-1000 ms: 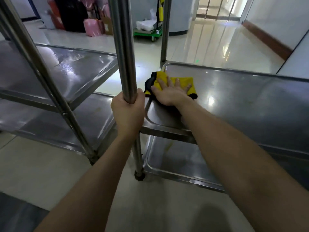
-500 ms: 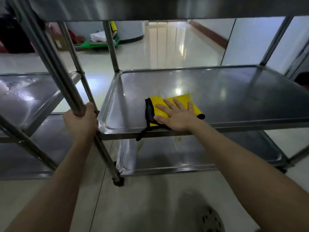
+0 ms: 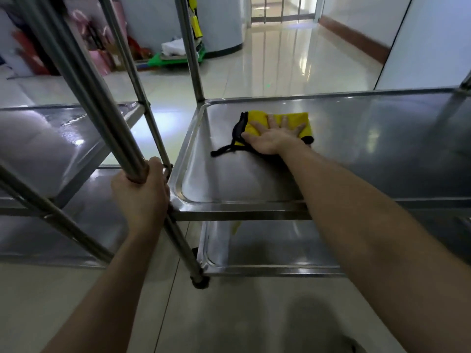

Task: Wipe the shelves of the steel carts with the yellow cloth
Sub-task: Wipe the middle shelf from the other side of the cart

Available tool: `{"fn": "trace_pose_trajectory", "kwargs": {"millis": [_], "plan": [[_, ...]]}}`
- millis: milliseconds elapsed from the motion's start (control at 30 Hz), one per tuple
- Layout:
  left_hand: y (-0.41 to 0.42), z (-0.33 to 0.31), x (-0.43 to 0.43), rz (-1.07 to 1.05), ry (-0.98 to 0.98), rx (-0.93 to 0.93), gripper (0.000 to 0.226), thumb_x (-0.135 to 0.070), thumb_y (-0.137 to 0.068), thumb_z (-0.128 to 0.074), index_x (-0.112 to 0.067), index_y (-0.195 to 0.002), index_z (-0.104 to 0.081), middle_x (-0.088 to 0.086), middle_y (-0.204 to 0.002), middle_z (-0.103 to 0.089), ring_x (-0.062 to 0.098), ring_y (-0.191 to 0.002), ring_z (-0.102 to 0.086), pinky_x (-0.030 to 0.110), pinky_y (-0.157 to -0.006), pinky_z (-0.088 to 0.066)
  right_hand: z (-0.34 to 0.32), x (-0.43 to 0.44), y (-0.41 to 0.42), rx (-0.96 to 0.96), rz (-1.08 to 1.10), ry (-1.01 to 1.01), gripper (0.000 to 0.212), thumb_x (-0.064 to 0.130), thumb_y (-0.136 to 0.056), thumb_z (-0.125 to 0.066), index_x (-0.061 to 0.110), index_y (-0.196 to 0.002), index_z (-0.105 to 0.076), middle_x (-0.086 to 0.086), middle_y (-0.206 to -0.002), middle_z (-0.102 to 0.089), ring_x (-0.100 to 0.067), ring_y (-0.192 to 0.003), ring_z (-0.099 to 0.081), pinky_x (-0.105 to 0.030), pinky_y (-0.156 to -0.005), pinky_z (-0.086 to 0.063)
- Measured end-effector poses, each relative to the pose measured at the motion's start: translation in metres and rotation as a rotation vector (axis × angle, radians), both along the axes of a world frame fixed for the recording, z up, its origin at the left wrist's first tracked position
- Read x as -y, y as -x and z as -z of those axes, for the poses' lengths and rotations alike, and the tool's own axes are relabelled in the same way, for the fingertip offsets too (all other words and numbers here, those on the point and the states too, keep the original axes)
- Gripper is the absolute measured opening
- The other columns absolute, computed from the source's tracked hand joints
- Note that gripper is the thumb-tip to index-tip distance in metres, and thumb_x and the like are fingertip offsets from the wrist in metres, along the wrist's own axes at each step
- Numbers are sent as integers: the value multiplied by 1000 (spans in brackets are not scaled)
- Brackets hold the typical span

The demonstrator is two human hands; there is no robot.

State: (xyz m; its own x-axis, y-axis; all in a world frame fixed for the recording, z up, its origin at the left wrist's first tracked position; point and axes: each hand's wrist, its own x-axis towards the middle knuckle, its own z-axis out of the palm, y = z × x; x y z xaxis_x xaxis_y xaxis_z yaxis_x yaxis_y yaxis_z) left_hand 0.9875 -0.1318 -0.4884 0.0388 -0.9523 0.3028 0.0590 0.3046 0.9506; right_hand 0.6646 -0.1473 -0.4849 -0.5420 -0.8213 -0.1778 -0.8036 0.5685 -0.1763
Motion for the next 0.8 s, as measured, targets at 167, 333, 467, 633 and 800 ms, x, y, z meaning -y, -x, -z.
{"fn": "trace_pose_trajectory", "kwargs": {"millis": [167,333,467,633,800], "plan": [[-1,-2,2,-25,-24,53,38,-35,-92,-66,-30,-55,-63,2,-53,-51,24,-47,-48,34,-50,-44,-1,56,-114,-1,-242,23,81,86,-96,-15,50,-168,-5,0,-180,11,-43,-163,15,-87,-108,20],[0,-11,0,-57,-84,47,40,-35,-85,-67,-25,-51,-47,11,-55,-40,26,-56,-43,49,-53,-43,10,-1,-154,-44,-348,44,79,86,-97,-12,53,-167,3,8,-179,14,-35,-164,17,-84,-112,18],[-1,-16,-5,-5,-117,66,38,-37,-85,-66,-19,-60,-44,17,-61,-45,24,-55,-47,42,-51,-45,12,-67,-144,24,-385,29,77,89,-94,-20,61,-164,-6,19,-178,11,-22,-165,17,-75,-119,20],[-9,-19,-5,92,-117,130,34,-37,-89,-65,-13,-68,-55,17,-62,-53,25,-53,-55,35,-52,-47,5,-157,-62,35,-149,11,78,92,-92,-24,63,-162,-8,23,-177,8,-17,-165,13,-70,-124,15],[-13,-14,-12,-172,-57,244,41,-46,-85,-76,-21,-107,-52,14,-103,-68,38,-91,-70,49,-83,-60,3,-213,-1,-3,93,-35,83,95,-90,-17,60,-164,0,19,-178,13,-19,-165,15,-72,-124,12]]}}
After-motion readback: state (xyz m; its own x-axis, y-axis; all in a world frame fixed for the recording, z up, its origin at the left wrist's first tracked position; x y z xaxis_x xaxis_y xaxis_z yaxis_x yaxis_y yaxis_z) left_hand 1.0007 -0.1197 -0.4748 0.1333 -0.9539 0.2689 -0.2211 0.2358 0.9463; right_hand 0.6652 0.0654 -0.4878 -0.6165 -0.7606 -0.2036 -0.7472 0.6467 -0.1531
